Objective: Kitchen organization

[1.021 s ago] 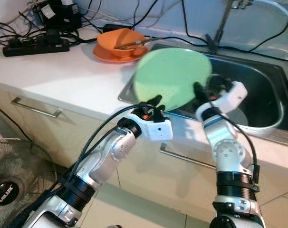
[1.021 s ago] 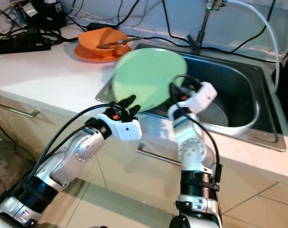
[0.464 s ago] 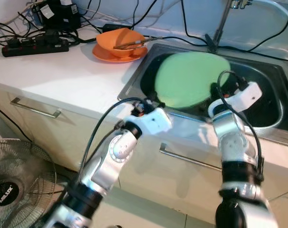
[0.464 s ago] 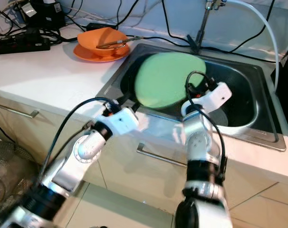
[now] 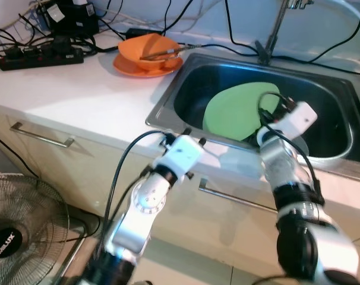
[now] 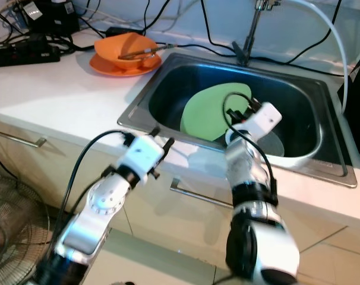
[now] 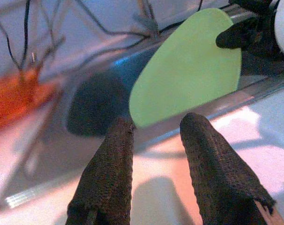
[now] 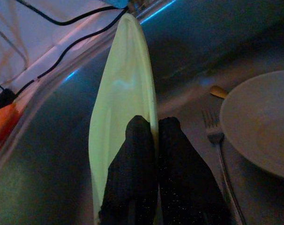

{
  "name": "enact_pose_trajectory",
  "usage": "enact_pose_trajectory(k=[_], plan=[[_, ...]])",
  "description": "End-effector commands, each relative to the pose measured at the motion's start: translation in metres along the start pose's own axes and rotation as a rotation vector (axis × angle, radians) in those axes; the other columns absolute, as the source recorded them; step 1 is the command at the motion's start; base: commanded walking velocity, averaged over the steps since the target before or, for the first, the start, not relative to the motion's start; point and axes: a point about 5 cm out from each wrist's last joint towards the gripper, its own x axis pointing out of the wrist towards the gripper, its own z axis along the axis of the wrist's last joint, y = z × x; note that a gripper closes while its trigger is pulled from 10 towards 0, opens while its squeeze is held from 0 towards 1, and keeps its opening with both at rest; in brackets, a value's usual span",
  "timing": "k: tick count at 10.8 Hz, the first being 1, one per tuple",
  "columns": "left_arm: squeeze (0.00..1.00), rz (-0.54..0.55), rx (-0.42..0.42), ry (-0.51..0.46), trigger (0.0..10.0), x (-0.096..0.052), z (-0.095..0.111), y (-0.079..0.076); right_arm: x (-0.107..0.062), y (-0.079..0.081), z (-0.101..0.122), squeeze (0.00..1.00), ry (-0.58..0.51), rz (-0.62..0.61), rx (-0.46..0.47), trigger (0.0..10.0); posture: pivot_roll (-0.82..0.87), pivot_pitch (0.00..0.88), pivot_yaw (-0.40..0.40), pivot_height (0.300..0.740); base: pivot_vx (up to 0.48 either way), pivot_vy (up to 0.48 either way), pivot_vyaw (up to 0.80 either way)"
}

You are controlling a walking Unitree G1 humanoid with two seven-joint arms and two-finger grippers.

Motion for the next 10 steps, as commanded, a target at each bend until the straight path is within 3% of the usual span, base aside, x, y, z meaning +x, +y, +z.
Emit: enact_pose_trajectory(k=[1, 3, 4, 8, 10], plan=[[0.0, 0.011, -0.049, -0.003, 10.0, -0.002, 0.003, 0.003, 0.002, 0.006, 0.005, 0.0, -0.025, 0.022, -0.017, 10.0, 0.17, 0.089, -0.035, 0.74, 0.0, 0.0, 0.0], [0.0, 0.021, -0.228, 0.017, 10.0, -0.008, 0.008, 0.001, 0.005, 0.006, 0.0, 0.0, -0.005, 0.015, -0.07, 10.0, 0.18, 0.107, -0.039, 0.74, 0.0, 0.0, 0.0], [0.0, 0.025, -0.279, 0.014, 10.0, -0.008, 0.013, 0.003, 0.007, 0.007, 0.0, 0.0, 0.001, 0.017, -0.098, 10.0, 0.19, 0.115, -0.039, 0.74, 0.0, 0.0, 0.0], [0.0, 0.016, -0.318, 0.013, 10.0, -0.01, 0.033, 0.007, 0.007, 0.008, -0.005, 0.0, 0.022, 0.026, -0.173, 10.0, 0.2, 0.178, -0.034, 0.74, 0.0, 0.0, 0.0], [0.0, 0.0, -0.335, 0.011, 10.0, -0.012, 0.04, 0.003, 0.008, 0.018, 0.001, 0.0, -0.013, 0.071, -0.224, 10.0, 0.19, 0.195, -0.028, 0.74, 0.0, 0.0, 0.0]])
